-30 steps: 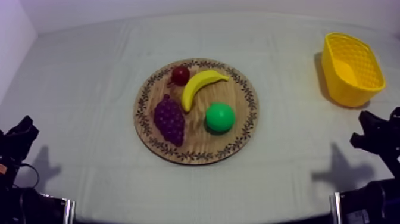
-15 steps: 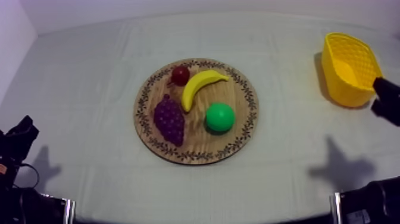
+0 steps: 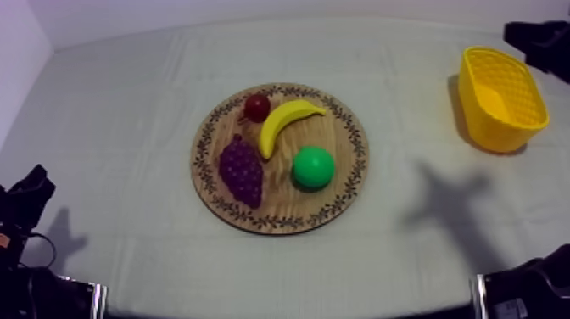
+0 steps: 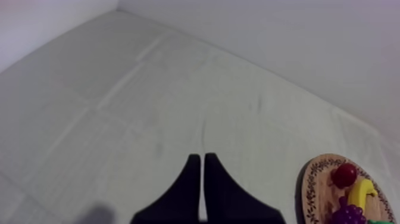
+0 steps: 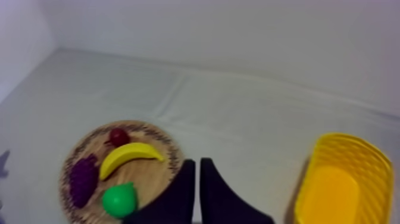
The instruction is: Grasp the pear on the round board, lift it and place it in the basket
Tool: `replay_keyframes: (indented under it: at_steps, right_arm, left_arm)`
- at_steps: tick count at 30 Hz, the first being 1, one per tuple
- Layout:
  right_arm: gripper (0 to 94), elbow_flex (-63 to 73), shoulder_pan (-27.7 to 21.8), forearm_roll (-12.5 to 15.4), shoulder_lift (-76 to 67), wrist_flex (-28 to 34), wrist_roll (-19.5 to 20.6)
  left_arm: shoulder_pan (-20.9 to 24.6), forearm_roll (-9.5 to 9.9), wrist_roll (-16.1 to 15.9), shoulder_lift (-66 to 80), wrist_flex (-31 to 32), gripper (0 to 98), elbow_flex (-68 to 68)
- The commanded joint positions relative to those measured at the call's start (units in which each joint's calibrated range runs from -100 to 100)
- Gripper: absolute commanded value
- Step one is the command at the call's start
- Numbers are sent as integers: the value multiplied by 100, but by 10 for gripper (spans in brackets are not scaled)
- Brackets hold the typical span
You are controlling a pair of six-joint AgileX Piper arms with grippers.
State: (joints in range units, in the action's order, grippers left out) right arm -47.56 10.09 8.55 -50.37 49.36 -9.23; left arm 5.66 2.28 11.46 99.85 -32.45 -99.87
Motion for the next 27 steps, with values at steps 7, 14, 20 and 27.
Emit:
replay_keyframes:
  at_steps: [7,14,20,27]
  right_arm:
    - [32,1163,924,352,1910,726,-239]
    - [261,1166,1563,170,3115,628,351]
    - [415,1039,2031,-145,3985,296,897]
    - [542,1021,2223,-459,4683,-2,1367]
  left_arm:
    - [2,0,0,-2,-5,1,-2]
    - [2,0,0,-2,-5,1,-2]
    - [2,0,0,-2,-5,1,-2]
    - [2,0,0,-2,-5,1,-2]
